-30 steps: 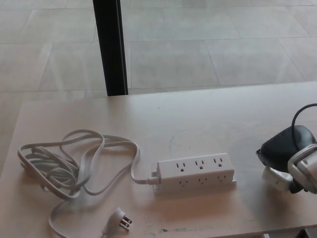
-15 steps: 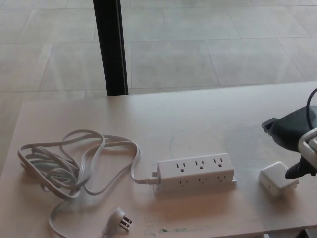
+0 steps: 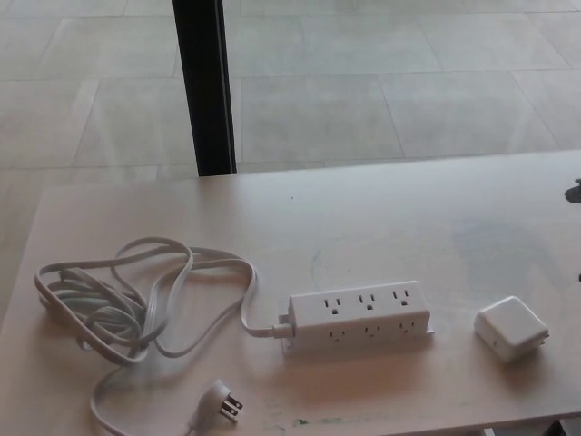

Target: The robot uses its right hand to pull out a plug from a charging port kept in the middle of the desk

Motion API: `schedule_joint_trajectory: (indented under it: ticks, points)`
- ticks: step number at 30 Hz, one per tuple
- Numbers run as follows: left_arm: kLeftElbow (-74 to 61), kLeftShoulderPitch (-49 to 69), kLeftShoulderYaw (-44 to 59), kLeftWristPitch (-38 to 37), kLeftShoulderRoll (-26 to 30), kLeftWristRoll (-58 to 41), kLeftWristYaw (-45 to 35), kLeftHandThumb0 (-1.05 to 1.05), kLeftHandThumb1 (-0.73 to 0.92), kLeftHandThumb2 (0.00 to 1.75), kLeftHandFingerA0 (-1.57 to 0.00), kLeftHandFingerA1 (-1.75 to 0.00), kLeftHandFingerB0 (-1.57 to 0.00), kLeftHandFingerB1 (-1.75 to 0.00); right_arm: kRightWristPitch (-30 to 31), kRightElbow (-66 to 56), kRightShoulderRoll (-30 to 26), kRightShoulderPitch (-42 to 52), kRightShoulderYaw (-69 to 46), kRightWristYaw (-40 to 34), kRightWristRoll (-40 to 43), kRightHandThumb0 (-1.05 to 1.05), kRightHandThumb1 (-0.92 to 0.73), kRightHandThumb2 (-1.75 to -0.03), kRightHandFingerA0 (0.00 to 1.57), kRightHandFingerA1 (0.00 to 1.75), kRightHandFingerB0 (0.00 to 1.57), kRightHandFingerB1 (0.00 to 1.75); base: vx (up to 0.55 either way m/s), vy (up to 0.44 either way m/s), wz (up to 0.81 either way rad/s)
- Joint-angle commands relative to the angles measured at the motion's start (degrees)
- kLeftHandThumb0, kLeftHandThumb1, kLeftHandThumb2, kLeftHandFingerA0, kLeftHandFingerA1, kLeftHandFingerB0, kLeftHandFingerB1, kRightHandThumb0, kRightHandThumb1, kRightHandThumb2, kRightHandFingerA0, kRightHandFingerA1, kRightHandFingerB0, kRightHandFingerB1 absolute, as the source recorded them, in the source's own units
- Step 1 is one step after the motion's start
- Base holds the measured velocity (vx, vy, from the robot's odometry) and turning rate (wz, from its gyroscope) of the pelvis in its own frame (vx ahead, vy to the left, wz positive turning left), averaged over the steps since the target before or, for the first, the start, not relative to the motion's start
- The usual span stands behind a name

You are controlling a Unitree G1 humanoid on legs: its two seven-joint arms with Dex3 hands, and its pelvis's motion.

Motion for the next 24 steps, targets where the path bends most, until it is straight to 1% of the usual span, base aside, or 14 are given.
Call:
schedule_joint_trajectory:
  ticks: [1,2,4,5,8,9,12,13,18,19,20,22,23,24]
  points:
    - [0.6,1.3,0.1,-0.8,0.9,-0.1,0.2,-0.88,0.92,0.86,-0.66,-0.57,-0.45,-0.49,-1.8,10.9,-3.7,19.2,-46.6,-11.0,28.5,-0.85,-0.62,-1.01,1.16,1.21,0.15,0.61,0.0,0.0,0.0]
    - [0.6,1.4,0.1,-0.9,0.9,-0.1,0.4,-0.92,0.85,0.98,-0.67,-0.61,-0.42,-0.51,-4.3,14.6,-3.1,20.2,-51.2,-13.0,31.9,-0.93,-0.79,-0.64,1.17,1.23,0.12,0.79,0.0,0.0,0.0]
    - [1.1,1.1,0.7,-0.9,0.8,-0.8,-0.3,-0.79,0.83,1.23,-0.65,-0.66,-0.38,-0.56,-4.8,24.4,-3.6,23.1,-58.1,-22.4,33.9,-1.05,-0.84,-0.62,1.28,1.27,0.03,1.03,0.0,0.0,0.0]
    - [1.2,1.2,0.8,-1.3,0.8,-1.0,-0.7,-0.9,0.92,0.87,-0.65,-0.58,-0.44,-0.51,-4.2,26.6,-3.3,23.7,-60.8,-23.7,35.5,-1.05,-0.84,-0.61,1.26,1.29,0.0,1.07,0.0,0.0,0.0]
    - [1.9,1.1,1.0,-1.6,0.8,-1.1,-0.8,-0.91,0.92,0.85,-0.67,-0.57,-0.45,-0.5,-6.4,30.7,-2.7,26.1,-63.8,-27.4,37.5,-1.04,-0.88,-0.63,1.17,1.3,0.0,1.13,0.0,0.0,0.0]
    - [1.9,1.5,1.0,-1.8,0.8,-1.1,-0.7,-0.91,0.92,0.84,-0.67,-0.56,-0.45,-0.49,-7.3,33.8,-1.6,27.9,-66.9,-29.6,40.2,-1.02,-0.64,-1.04,1.2,1.2,0.14,0.87,0.0,0.0,0.0]
    - [1.6,1.4,1.1,-1.5,0.9,-1.2,-0.6,-0.9,0.92,0.92,-0.67,-0.58,-0.39,-0.47,-5.1,37.3,0.8,27.6,-70.9,-33.1,43.8,-0.99,-0.85,-0.66,1.32,1.34,0.0,1.13,0.0,0.0,0.0]
    - [1.5,1.5,1.3,-1.7,0.8,-1.4,-0.8,-0.93,0.92,0.88,-0.66,-0.57,-0.44,-0.49,-4.2,38.6,1.3,27.0,-73.0,-32.8,46.2,-1.0,-0.59,-1.07,1.3,1.38,0.03,0.82,0.0,0.0,0.0]
    - [1.5,1.5,1.0,-1.8,0.6,-1.1,-0.1,-0.93,0.85,0.98,-0.67,-0.62,-0.42,-0.52,0.8,43.6,3.6,25.8,-81.1,-34.1,54.2,-0.83,-0.59,-1.2,1.09,1.21,0.0,0.71,0.0,0.0,0.0]
    - [1.5,1.5,1.0,-1.7,0.6,-0.9,0.0,-0.88,0.92,0.9,-0.69,-0.6,-0.4,-0.48,1.2,44.8,3.5,25.6,-81.5,-35.0,54.5,-0.81,-0.7,-0.87,1.13,1.31,0.08,1.23,0.0,0.0,0.0]
    - [1.4,1.5,0.9,-1.4,0.6,-0.9,0.2,-0.9,0.92,0.91,-0.71,-0.62,-0.42,-0.49,2.0,46.5,3.1,25.4,-82.6,-35.8,55.5,-0.8,-0.64,-0.95,1.19,1.37,0.0,1.3,0.0,0.0,0.0]
    - [1.4,1.5,1.0,-1.3,0.6,-1.0,0.0,-0.9,0.92,0.91,-0.71,-0.62,-0.42,-0.49,2.6,47.8,2.7,25.2,-83.9,-35.6,56.4,-0.8,-0.64,-0.95,1.19,1.37,0.0,1.3,0.0,0.0,0.0]
    - [1.3,1.6,1.1,-1.2,0.4,-1.2,0.1,-0.88,0.92,0.85,-0.68,-0.58,-0.41,-0.49,0.7,49.1,3.7,26.3,-86.2,-35.3,59.1,-0.82,-0.67,-1.05,1.09,1.37,0.0,0.78,0.0,0.0,0.0]
    - [1.3,1.6,1.2,-1.3,0.4,-1.3,-0.1,-0.86,0.92,0.84,-0.66,-0.58,-0.44,-0.5,0.4,50.1,3.6,26.5,-87.0,-35.6,59.9,-0.82,-0.68,-1.29,1.06,1.29,0.0,0.72,0.0,0.0,0.0]
